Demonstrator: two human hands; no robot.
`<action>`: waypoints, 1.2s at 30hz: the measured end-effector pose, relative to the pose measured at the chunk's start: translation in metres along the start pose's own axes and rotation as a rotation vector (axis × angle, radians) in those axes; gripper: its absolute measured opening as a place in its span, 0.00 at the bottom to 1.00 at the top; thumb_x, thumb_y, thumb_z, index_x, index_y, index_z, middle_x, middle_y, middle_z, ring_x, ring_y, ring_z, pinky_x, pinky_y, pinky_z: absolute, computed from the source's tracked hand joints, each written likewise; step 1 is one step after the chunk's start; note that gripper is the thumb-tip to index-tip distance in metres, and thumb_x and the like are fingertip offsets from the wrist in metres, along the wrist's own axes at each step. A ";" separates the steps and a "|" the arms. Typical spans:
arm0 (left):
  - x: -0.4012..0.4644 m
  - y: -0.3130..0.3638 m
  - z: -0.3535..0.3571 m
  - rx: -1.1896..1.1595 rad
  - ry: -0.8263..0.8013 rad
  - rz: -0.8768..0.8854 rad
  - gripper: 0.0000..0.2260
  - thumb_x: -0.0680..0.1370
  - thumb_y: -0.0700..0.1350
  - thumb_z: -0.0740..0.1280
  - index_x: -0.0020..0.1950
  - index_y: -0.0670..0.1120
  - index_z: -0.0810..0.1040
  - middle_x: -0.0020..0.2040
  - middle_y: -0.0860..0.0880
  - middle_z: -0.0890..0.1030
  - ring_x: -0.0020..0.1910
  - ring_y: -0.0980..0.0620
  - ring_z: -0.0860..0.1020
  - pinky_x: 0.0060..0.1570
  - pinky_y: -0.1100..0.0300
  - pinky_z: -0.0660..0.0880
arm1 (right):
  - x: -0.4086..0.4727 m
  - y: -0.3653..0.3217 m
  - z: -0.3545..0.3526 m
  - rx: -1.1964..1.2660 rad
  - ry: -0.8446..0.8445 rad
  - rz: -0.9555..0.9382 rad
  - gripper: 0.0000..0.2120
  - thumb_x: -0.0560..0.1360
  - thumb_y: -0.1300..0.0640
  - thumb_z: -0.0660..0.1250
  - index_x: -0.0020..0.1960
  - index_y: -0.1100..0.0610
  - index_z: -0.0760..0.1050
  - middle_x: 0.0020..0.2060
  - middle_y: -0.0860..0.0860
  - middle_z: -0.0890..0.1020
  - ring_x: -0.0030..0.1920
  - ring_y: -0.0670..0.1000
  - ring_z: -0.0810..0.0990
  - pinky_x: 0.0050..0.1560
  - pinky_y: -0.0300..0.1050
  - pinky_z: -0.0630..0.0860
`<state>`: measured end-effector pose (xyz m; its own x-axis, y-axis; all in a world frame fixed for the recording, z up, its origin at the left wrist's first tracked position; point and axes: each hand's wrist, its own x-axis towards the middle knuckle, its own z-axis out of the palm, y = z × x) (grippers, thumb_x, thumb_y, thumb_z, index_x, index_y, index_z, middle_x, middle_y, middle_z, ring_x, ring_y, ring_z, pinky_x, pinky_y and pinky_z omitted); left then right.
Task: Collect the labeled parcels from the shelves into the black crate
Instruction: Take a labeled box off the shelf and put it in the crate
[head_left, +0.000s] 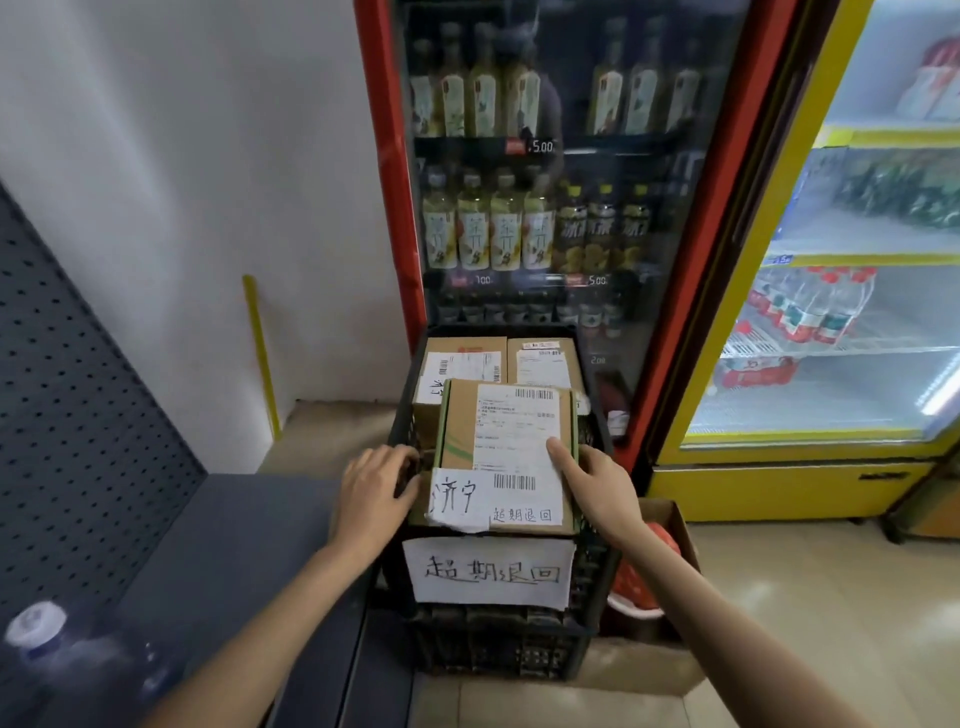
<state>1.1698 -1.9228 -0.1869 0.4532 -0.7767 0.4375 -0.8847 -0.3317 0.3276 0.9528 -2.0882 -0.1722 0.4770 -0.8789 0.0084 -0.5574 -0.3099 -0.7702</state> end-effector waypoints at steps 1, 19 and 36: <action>0.009 -0.004 0.005 0.003 -0.001 -0.012 0.10 0.72 0.43 0.71 0.53 0.46 0.77 0.47 0.49 0.80 0.47 0.47 0.76 0.46 0.53 0.70 | 0.014 0.001 0.005 -0.005 -0.023 0.000 0.30 0.71 0.27 0.54 0.37 0.53 0.74 0.33 0.47 0.82 0.36 0.47 0.80 0.39 0.49 0.76; 0.085 -0.067 0.069 -0.003 -0.043 -0.092 0.10 0.73 0.39 0.68 0.54 0.46 0.78 0.49 0.49 0.79 0.48 0.48 0.76 0.46 0.55 0.70 | 0.100 0.032 0.093 -0.143 -0.338 0.115 0.32 0.70 0.27 0.52 0.49 0.53 0.78 0.43 0.47 0.83 0.43 0.48 0.81 0.47 0.48 0.79; 0.095 -0.090 0.094 0.015 -0.092 0.041 0.09 0.72 0.39 0.67 0.52 0.45 0.79 0.50 0.49 0.77 0.51 0.49 0.72 0.51 0.55 0.69 | 0.125 0.057 0.162 -0.541 -0.576 0.180 0.32 0.77 0.32 0.44 0.43 0.57 0.74 0.39 0.54 0.81 0.45 0.55 0.80 0.66 0.55 0.62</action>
<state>1.2824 -2.0170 -0.2540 0.4050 -0.8355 0.3714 -0.9043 -0.3060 0.2978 1.0912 -2.1571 -0.3183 0.5415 -0.6531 -0.5293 -0.8401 -0.4434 -0.3124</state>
